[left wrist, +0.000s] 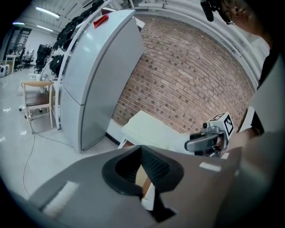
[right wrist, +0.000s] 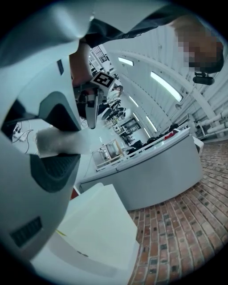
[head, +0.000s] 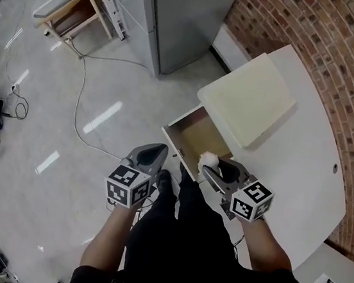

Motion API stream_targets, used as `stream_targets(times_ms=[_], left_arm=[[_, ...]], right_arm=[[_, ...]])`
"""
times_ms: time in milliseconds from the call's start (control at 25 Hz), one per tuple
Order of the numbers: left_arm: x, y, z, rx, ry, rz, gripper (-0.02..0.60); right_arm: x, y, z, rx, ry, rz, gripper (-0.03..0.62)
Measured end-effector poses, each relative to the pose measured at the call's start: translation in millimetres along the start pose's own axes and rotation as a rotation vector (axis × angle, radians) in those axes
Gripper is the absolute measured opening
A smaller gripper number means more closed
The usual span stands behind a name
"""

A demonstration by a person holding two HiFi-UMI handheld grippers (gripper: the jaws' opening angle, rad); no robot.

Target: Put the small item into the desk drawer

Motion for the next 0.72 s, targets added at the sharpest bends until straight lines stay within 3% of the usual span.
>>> stream_targets(times_ms=[360,720], left_arm=[[26,-24,25,-0.022,0.028,0.028,0.012],[46,-44,52,-0.026,-0.005,0.106,0.012]], right_arm=[[25,-38,-30,-0.015,-0.024,0.068,0.149],[68,-78,-66,-0.018,-0.024,0.154,0.149]])
Point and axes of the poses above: the fingertips, and each gripper's own axes: y backward along the fingers, z to its left, x out of its underside, the point moved 8 cm from there along y, backward along the fingers, and after that the axes turned 14 degrees about -z, right-handed, at the moved point
